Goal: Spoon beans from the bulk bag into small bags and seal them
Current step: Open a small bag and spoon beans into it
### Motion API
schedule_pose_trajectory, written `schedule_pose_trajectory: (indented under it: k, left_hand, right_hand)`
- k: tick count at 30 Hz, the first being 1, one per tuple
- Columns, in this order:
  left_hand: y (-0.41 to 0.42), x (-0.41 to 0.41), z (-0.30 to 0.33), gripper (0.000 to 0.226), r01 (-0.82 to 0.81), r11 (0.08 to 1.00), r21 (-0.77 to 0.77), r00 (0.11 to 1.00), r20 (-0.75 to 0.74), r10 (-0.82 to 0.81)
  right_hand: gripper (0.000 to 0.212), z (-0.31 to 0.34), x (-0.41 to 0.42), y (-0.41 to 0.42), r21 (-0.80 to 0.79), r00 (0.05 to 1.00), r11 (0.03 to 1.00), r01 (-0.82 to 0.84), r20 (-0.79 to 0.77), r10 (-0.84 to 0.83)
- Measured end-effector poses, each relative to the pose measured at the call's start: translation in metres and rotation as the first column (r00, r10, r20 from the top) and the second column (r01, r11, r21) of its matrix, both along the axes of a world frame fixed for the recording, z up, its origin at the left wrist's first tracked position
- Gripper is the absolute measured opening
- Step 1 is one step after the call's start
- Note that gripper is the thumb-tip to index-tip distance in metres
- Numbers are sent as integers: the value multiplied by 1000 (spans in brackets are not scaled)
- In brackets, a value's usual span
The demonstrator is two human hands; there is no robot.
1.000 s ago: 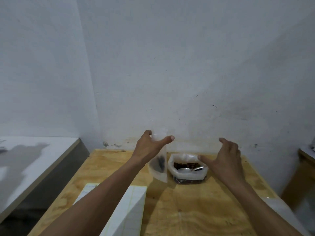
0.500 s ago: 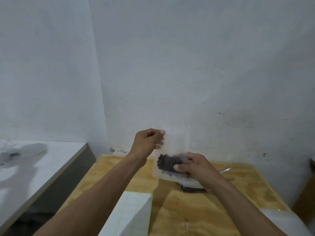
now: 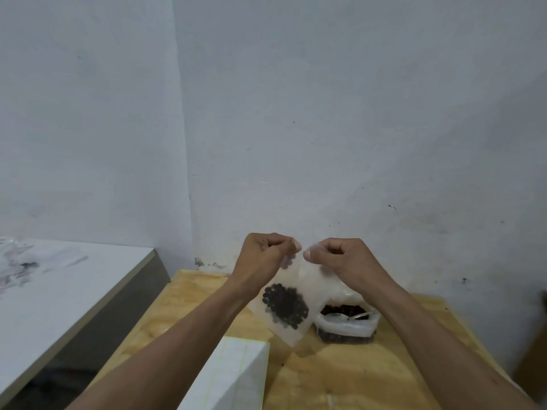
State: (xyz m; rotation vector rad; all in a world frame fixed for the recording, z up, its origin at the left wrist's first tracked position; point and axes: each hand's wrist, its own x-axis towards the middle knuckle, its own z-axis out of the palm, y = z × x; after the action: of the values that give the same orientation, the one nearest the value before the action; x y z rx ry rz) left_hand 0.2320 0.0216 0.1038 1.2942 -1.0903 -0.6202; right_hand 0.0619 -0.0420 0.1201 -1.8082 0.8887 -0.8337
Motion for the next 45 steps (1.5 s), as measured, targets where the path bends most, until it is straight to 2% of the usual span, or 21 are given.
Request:
schedule_pose_trajectory:
  k: [3, 6, 9, 14, 20, 23, 25, 27, 29, 33, 35, 39, 42, 45]
  left_hand:
    - [4, 0, 2, 11, -2, 1000, 6, 1000, -20, 2]
    - [5, 3, 2, 9, -41, 999, 22, 995, -86, 43]
    - [5, 9, 2, 6, -84, 995, 46, 986, -141, 89]
    - [4, 27, -2, 5, -173, 982, 78, 967, -175, 184]
    - [3, 23, -2, 8, -188, 975, 122, 957, -201, 210]
    - [-2, 25, -4, 16, -206, 961, 185, 921, -296, 255]
    - [-8, 34, -11, 22, -244, 936, 254, 877, -353, 325]
    - [-12, 43, -19, 20, -235, 904, 358, 872, -333, 359]
    - [-11, 53, -26, 23, -172, 859, 482, 919, -235, 316]
    - [2, 68, -31, 37, -16, 768, 640, 981, -138, 136]
    - [4, 81, -35, 42, 6, 752, 660, 985, -134, 110]
    - [12, 105, -47, 74, 72, 751, 656, 980, -188, 71]
    - [18, 122, -59, 71, 43, 789, 613, 976, -194, 97]
    - [25, 135, -68, 68, -52, 816, 576, 971, -163, 177]
  right_hand:
    - [13, -1, 7, 3, -25, 999, 999, 40, 23, -39]
    - [14, -3, 14, 8, 16, 995, 997, 69, 68, -70]
    - [16, -5, 17, 8, 43, 996, 997, 69, 49, -71]
    - [13, -9, 8, 4, 191, 993, 981, 44, 104, -65]
    - [37, -17, 4, 1, 286, 989, 952, 109, 67, -134]
    - [51, -18, 8, 5, 398, 999, 917, 42, 1, -46]
    - [45, -22, 16, 13, 484, 997, 873, -66, -8, 80]
    - [35, -28, 24, 18, 578, 993, 808, -115, 65, 95]
    - [30, -35, 31, 17, 639, 993, 763, -100, 117, 32]
    - [31, -45, 44, 13, 589, 999, 808, -26, 37, 5]
    - [32, -46, 54, 16, 543, 998, 840, -2, -45, 32]
    - [26, -53, 78, 14, 438, 975, 897, 54, -216, 47]
    - [41, -68, 101, 10, 348, 955, 935, 64, -292, 43]
    - [39, -80, 123, 13, 351, 964, 934, 68, -266, 29]
